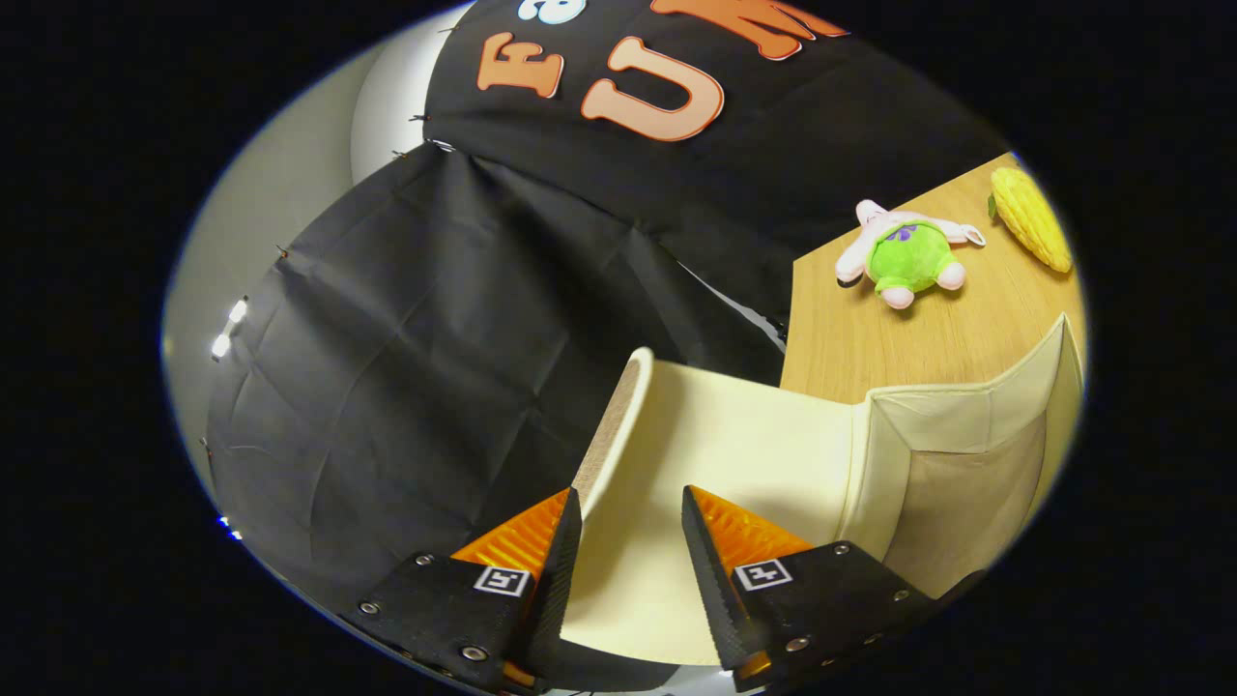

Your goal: Open the storage box then place both shoes into the box .Put the left shoe in first, then the right shoe, with the right side of both shoes facing outward in a uniform manner.

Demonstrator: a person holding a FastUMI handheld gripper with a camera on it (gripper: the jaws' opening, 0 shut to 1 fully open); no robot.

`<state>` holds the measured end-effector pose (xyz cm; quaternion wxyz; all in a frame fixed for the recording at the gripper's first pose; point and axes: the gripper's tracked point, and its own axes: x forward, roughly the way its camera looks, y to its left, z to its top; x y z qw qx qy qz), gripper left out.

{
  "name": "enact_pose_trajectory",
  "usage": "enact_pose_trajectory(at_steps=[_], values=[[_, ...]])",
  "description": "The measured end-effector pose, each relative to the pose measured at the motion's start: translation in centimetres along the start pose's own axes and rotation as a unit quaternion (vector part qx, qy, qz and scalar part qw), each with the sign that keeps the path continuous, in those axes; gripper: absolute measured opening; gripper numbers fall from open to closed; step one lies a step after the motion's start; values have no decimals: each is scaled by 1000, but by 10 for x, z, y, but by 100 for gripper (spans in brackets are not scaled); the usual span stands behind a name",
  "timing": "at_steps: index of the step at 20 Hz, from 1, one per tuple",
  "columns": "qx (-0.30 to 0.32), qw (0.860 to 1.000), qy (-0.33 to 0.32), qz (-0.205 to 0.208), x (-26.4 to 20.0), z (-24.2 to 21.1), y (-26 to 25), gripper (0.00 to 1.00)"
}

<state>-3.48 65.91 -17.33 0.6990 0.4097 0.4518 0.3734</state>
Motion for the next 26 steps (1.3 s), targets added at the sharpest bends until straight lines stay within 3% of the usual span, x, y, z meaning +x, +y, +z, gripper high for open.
enact_pose_trajectory(at_steps=[2, 7, 13, 16, 19, 26], values=[[-8, 1000, 1, -9, -3, -1, -8, 71], [-54, 998, -28, -18, -40, 14, -17, 79], [-150, 982, -47, -101, -128, 32, -68, 96], [-180, 969, -47, -160, -171, 39, -116, 96], [-213, 947, -36, -238, -218, 42, -173, 97], [-190, 926, 17, -326, -277, 26, -283, 93]])
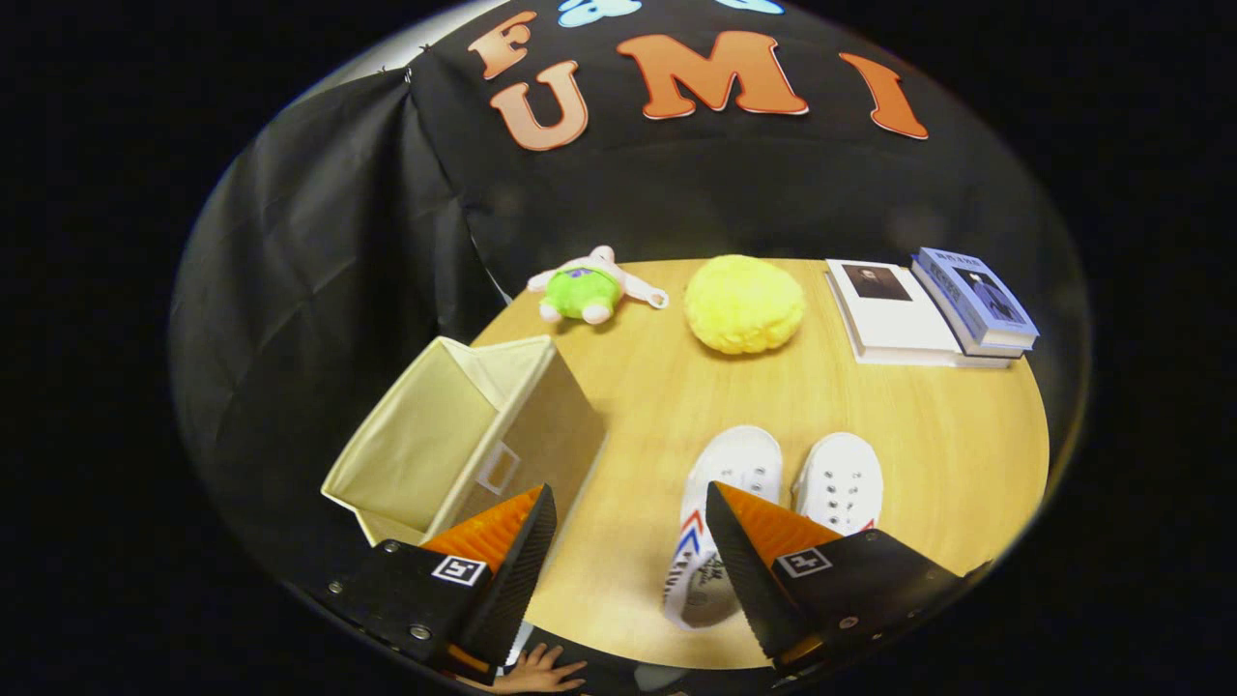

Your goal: Open the storage box then place both shoes into the box .Put the left shoe in first, then the right shoe, with the right side of both shoes facing outward in a uniform manner.

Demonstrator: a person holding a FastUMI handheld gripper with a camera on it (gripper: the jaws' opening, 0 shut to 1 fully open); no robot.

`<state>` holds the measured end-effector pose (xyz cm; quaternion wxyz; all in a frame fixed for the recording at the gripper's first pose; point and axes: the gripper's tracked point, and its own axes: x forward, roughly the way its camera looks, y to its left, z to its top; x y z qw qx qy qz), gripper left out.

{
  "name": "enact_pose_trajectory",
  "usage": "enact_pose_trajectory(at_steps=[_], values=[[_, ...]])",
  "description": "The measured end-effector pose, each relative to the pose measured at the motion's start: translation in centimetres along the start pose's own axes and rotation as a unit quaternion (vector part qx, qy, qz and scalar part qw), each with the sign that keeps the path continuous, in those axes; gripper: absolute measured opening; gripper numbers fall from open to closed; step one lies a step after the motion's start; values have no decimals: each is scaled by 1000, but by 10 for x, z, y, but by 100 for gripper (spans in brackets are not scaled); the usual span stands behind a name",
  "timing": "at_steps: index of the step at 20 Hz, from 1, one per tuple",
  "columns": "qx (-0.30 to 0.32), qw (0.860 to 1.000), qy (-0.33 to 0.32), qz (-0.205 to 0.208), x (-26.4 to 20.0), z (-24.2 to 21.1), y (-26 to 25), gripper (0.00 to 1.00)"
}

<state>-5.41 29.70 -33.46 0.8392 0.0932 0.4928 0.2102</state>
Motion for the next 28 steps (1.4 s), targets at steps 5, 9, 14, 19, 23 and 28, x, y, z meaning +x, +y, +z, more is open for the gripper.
enact_pose_trajectory(at_steps=[5, 9, 14, 19, 23, 28], values=[[-3, 998, 46, -40, 13, -40, -53, 86], [18, 996, 80, -44, 29, -65, -73, 79], [23, 994, 96, -44, 46, -74, -78, 66], [31, 993, 114, -32, 57, -83, -77, 52], [51, 993, 102, -27, 54, -84, -85, 26], [88, 990, 106, -14, 48, -79, -80, 5]])
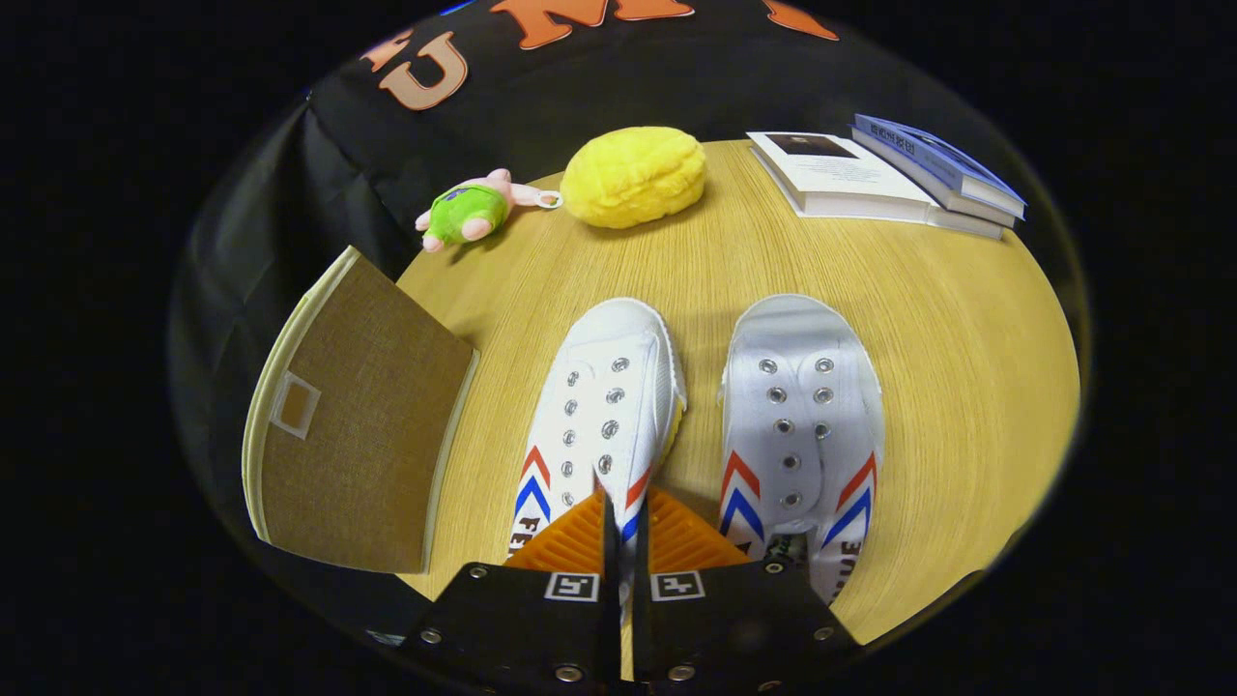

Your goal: Open the storage box then place both shoes into the box .Put the left shoe in first, then the right shoe, with the right side of both shoes facing outward in a uniform manner.

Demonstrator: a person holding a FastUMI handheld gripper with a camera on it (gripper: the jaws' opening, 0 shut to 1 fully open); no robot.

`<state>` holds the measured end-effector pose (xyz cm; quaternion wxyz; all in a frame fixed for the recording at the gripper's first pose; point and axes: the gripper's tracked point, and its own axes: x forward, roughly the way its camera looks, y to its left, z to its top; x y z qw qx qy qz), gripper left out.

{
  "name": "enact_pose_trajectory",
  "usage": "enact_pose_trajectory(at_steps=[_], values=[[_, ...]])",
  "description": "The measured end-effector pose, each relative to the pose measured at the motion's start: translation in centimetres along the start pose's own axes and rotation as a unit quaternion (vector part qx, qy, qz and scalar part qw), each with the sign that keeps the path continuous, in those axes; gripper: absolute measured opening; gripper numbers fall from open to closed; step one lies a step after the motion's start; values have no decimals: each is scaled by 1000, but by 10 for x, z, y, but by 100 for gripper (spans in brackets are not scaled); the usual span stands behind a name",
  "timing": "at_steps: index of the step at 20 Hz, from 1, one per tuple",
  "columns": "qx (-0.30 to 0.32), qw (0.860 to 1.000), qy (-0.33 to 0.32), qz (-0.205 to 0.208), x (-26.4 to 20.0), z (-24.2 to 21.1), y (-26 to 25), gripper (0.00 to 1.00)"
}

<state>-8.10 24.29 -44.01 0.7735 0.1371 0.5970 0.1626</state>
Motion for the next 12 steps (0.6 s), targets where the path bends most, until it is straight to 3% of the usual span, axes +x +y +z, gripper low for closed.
enact_pose_trajectory(at_steps=[12], values=[[9, 994, -76, 81, -73, 61, 93, 5]])
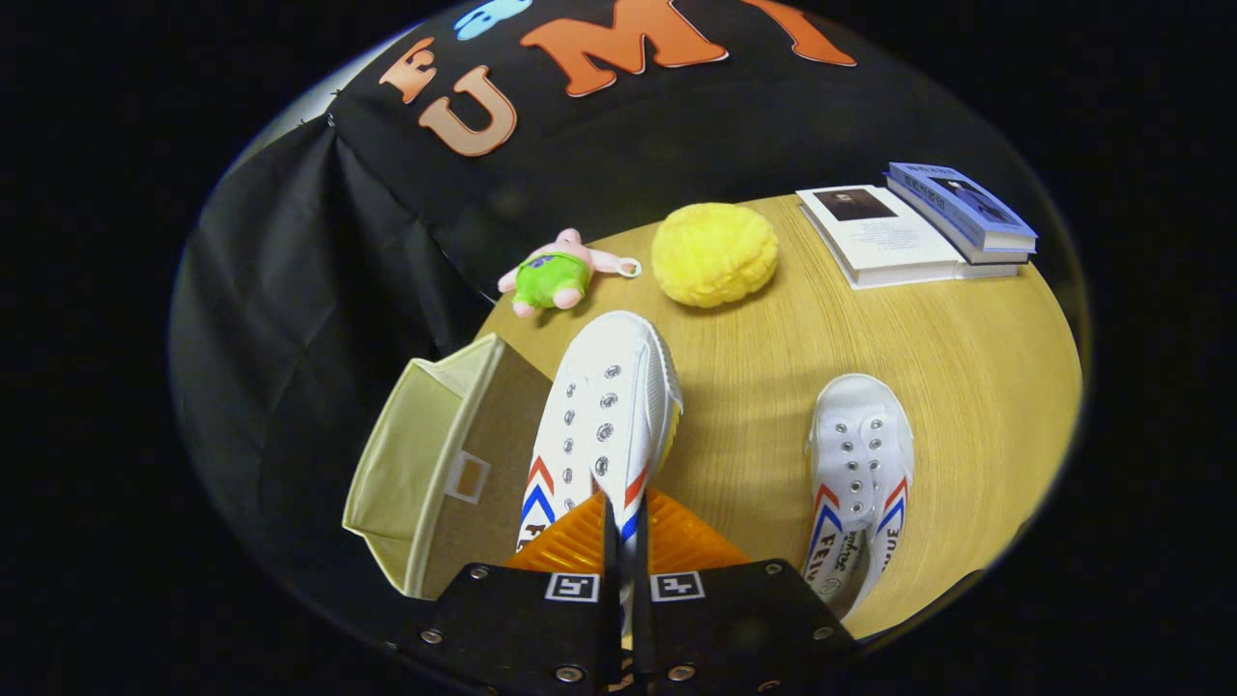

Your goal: Open the storage box then place both shoes into the box .Put the left shoe in first, then the right shoe, with the right side of both shoes facing outward in a uniform manner.

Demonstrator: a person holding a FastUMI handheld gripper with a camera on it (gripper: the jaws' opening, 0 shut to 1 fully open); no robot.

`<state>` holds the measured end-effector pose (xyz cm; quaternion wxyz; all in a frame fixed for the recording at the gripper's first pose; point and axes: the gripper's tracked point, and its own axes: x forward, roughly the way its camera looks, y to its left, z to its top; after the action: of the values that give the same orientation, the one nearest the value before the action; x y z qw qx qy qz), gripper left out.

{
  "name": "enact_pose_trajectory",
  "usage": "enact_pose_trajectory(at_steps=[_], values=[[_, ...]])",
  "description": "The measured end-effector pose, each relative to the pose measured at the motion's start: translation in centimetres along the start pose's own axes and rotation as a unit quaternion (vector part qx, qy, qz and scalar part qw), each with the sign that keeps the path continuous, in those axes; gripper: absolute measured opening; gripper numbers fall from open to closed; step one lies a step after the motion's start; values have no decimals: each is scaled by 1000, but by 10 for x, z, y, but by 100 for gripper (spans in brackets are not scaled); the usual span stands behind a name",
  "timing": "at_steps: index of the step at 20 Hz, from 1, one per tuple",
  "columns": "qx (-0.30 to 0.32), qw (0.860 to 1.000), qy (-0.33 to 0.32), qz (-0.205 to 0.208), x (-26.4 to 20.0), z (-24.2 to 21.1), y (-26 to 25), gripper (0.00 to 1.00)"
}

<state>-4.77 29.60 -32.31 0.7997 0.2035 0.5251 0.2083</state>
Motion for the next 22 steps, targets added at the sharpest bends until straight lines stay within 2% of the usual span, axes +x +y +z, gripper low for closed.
enact_pose_trajectory(at_steps=[6, 9, 15, 22], values=[[-20, 997, -46, 54, -28, 39, 77, 5], [-28, 995, -44, 82, -27, 46, 111, 5], [-62, 991, -24, 116, 10, 29, 157, 5], [-121, 986, -12, 113, 51, 5, 172, 5]])
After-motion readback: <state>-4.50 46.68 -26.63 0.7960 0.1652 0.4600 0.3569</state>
